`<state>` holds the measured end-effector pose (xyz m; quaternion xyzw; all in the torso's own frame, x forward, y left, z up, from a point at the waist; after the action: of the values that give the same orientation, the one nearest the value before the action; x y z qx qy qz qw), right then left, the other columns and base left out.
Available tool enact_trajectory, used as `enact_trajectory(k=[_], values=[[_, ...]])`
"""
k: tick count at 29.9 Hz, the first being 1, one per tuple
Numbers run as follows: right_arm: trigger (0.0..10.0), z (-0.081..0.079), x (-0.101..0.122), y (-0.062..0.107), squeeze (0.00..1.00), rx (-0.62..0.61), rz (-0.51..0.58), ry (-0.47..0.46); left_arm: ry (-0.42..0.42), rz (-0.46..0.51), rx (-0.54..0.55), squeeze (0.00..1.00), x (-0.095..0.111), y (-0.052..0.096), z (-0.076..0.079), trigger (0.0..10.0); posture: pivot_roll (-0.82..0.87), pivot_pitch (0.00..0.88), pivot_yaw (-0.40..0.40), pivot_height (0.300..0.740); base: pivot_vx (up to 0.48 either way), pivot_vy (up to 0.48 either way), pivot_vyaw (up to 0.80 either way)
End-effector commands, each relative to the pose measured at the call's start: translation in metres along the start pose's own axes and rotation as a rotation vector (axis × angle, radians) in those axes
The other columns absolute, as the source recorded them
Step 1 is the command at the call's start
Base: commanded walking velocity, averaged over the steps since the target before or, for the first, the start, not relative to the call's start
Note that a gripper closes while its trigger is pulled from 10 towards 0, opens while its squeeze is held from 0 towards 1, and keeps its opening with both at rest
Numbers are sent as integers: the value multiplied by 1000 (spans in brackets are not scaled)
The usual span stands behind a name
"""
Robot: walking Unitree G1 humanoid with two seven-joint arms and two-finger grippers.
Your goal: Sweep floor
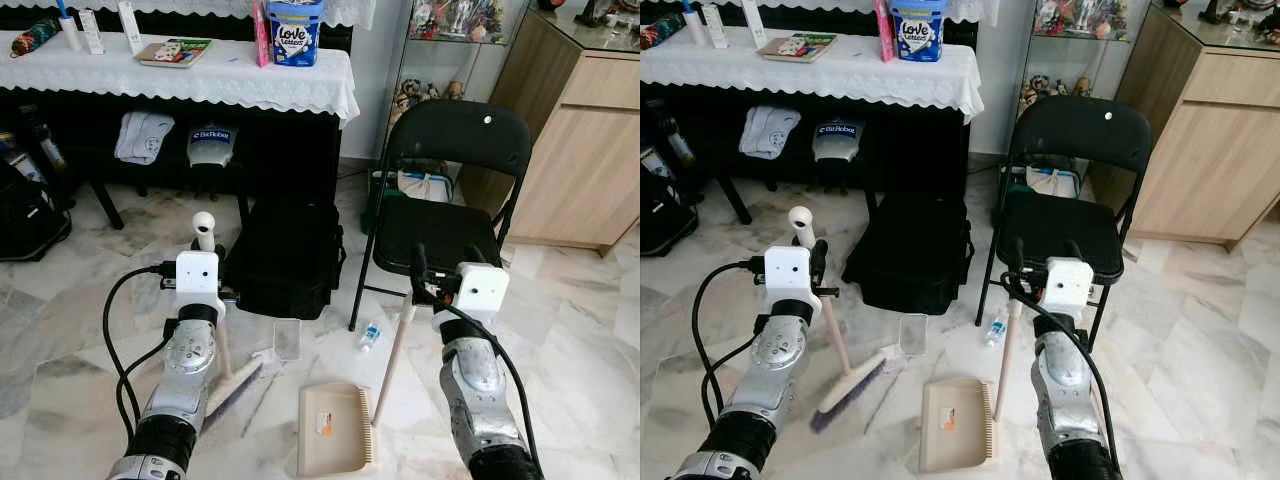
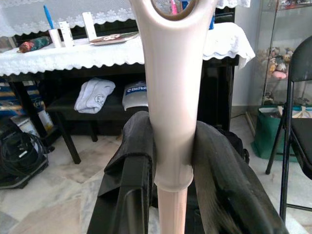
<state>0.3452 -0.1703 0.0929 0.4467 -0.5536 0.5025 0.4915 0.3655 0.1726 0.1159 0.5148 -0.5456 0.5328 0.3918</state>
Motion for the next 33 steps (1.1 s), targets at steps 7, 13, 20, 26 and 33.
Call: enact_trajectory(k=[7, 13, 20, 26, 33], values=[[10000, 20, -23, 6, 0, -72, -117, 30, -7, 24, -5, 0, 6, -2, -1, 10000, -6, 0, -33, 740, 0, 0, 0], [10000, 24, -35, 11, 0, -104, -174, 31, -8, 20, -8, 0, 5, -1, 0, 10000, -3, 0, -31, 740, 0, 0, 0], [10000, 20, -43, 11, 0, -65, -205, 26, -11, 16, -11, 0, 4, -1, 0, 10000, -2, 0, -30, 740, 0, 0, 0], [10000, 19, -48, 8, 0, -54, -228, 31, -13, 15, -14, 0, 4, -1, 0, 10000, 0, 0, -29, 740, 0, 0, 0], [10000, 15, -51, 4, 0, -27, -242, 38, -14, 19, -21, 0, 5, 0, 2, 10000, 9, 0, -32, 740, 0, 0, 0]])
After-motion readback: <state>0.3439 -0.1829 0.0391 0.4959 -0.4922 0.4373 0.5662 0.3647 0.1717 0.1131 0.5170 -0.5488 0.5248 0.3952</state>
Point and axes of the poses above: a point about 5 cm out from each wrist's last joint towards the gripper, its own y axis pointing back from the gripper into the wrist, its own x axis along the axis of the wrist's last joint, z = x × y, the point moved 4 cm from there along -y, pointing out of the wrist towards the gripper, and after that the axes turned 1 degree about y, right-handed, at the moved point
